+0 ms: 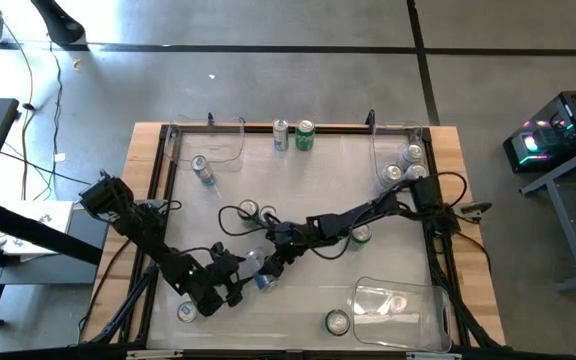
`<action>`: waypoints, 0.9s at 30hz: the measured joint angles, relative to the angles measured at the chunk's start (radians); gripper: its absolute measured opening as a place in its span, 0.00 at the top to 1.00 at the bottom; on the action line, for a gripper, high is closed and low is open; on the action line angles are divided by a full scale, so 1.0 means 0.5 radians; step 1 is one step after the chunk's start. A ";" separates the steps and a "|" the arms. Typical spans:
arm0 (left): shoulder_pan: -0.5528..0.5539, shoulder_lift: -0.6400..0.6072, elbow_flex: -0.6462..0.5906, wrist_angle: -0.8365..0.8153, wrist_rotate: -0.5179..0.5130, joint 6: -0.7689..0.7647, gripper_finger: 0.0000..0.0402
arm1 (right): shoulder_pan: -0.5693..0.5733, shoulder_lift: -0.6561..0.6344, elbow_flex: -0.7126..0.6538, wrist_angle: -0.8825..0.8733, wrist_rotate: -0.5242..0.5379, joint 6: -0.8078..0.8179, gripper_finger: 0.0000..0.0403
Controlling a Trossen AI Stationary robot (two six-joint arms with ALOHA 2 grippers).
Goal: Sort soda cans
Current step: Put the blue soda can into the top right transparent bin
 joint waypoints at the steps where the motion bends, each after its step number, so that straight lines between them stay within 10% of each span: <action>1: 0.006 0.003 -0.001 0.021 0.000 0.029 0.29 | -0.001 0.013 0.000 0.014 -0.007 0.008 0.16; 27: 0.072 0.017 -0.005 0.329 -0.307 0.227 0.30 | -0.063 0.040 0.000 -0.050 -0.083 -0.008 0.16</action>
